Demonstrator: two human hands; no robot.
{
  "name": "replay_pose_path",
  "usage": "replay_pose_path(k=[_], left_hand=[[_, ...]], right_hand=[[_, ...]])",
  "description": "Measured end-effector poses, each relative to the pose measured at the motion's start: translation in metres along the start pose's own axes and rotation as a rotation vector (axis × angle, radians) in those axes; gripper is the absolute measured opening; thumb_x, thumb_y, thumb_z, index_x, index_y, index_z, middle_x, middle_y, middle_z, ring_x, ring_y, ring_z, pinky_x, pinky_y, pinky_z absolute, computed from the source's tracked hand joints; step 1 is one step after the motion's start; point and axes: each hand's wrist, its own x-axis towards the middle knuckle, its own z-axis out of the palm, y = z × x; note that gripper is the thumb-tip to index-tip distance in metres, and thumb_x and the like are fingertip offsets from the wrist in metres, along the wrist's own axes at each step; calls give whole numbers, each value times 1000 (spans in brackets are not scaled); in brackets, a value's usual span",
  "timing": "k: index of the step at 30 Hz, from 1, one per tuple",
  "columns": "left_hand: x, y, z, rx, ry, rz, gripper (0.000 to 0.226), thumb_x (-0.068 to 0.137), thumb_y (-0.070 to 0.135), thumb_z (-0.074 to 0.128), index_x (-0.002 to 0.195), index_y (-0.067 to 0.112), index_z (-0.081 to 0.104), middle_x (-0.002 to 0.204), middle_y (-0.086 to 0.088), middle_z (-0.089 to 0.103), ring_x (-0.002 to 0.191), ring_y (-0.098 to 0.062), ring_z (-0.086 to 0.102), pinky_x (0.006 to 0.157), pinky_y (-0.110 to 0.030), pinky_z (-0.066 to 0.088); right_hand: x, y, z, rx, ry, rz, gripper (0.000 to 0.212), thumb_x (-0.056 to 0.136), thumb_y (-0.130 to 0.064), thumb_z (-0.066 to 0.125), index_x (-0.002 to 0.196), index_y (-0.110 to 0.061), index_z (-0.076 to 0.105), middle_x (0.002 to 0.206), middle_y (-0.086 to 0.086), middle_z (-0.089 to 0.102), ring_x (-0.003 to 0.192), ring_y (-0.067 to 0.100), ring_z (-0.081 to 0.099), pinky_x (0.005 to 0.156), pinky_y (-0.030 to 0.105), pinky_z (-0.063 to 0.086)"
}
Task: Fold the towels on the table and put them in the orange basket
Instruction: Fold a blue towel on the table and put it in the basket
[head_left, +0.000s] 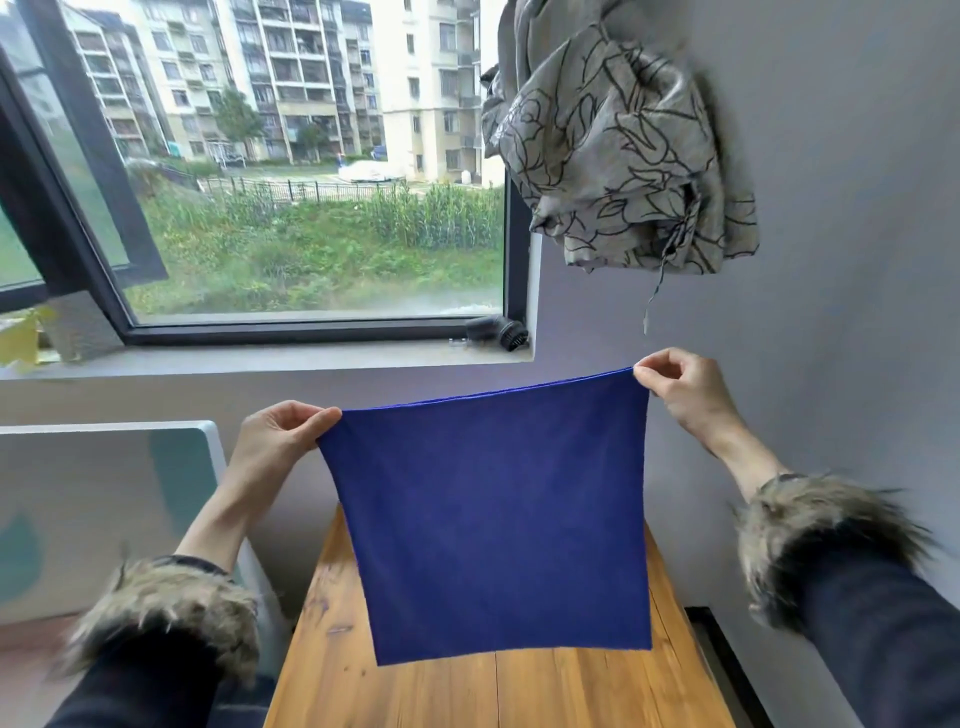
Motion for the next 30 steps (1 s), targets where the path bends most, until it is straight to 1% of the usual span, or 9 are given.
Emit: replay_pose_path(k=[7, 12, 14, 17, 20, 23, 25, 28, 30], left_hand=[[-1, 0, -9, -4, -46, 3, 12, 80, 15, 71, 77, 5, 68, 76, -8, 69, 70, -16, 60, 75, -28, 50], [0, 4, -10, 28, -11, 41, 11, 78, 14, 73, 74, 6, 66, 73, -6, 66, 66, -11, 59, 68, -21, 48], [1, 5, -11, 36, 4, 50, 11, 77, 12, 73, 74, 6, 65, 72, -5, 66, 61, -5, 59, 62, -14, 48], [4, 6, -14, 60, 6, 71, 10, 77, 9, 73, 74, 6, 63, 72, -5, 64, 57, 0, 58, 57, -7, 45], [4, 7, -18, 54, -22, 85, 11, 79, 4, 70, 78, 11, 61, 73, -5, 62, 65, -9, 55, 58, -7, 44], [2, 8, -21, 148, -97, 116, 14, 82, 4, 68, 91, 14, 68, 79, -1, 66, 72, -8, 58, 62, -4, 43], [2, 5, -21, 252, -140, 136, 11, 82, 3, 68, 88, 11, 71, 81, 2, 69, 74, -6, 61, 64, -2, 43], [0, -4, -19, 349, -144, 126, 7, 82, 3, 68, 81, 9, 71, 77, 0, 69, 72, -8, 61, 63, -2, 43], [-1, -14, -17, 379, -152, 96, 9, 82, 3, 67, 78, 10, 69, 75, -1, 68, 70, -11, 59, 61, -3, 43]], right_hand=[[-2, -1, 3, 91, -67, 33, 6, 87, -9, 63, 81, -12, 63, 75, -2, 62, 65, 10, 53, 62, 12, 45], [2, -4, 7, 222, -69, 71, 14, 88, -7, 61, 77, -15, 62, 76, 0, 62, 70, 7, 56, 59, 9, 48], [4, -6, 8, 257, -76, 87, 15, 88, -6, 61, 76, -15, 62, 75, 0, 61, 70, 8, 56, 58, 9, 48], [5, -7, 8, 277, -115, 103, 16, 88, -5, 60, 76, -14, 61, 75, 1, 60, 70, 8, 55, 61, 13, 47], [5, -10, 6, 324, -176, 122, 14, 89, -4, 58, 77, -12, 60, 76, 3, 59, 71, 10, 54, 67, 20, 46], [3, -15, 4, 436, -225, 171, 13, 90, -1, 55, 80, -9, 59, 77, 6, 59, 69, 13, 56, 64, 17, 51], [3, -17, 3, 467, -264, 199, 9, 90, -1, 54, 86, -6, 61, 78, 6, 60, 70, 14, 56, 63, 16, 51], [2, -13, 5, 289, -350, 199, 21, 92, 0, 52, 111, -1, 60, 92, 10, 63, 82, 17, 59, 77, 22, 51], [0, -6, 10, 52, -367, 178, 25, 92, 1, 52, 115, 3, 60, 100, 14, 62, 90, 21, 58, 86, 31, 50]])
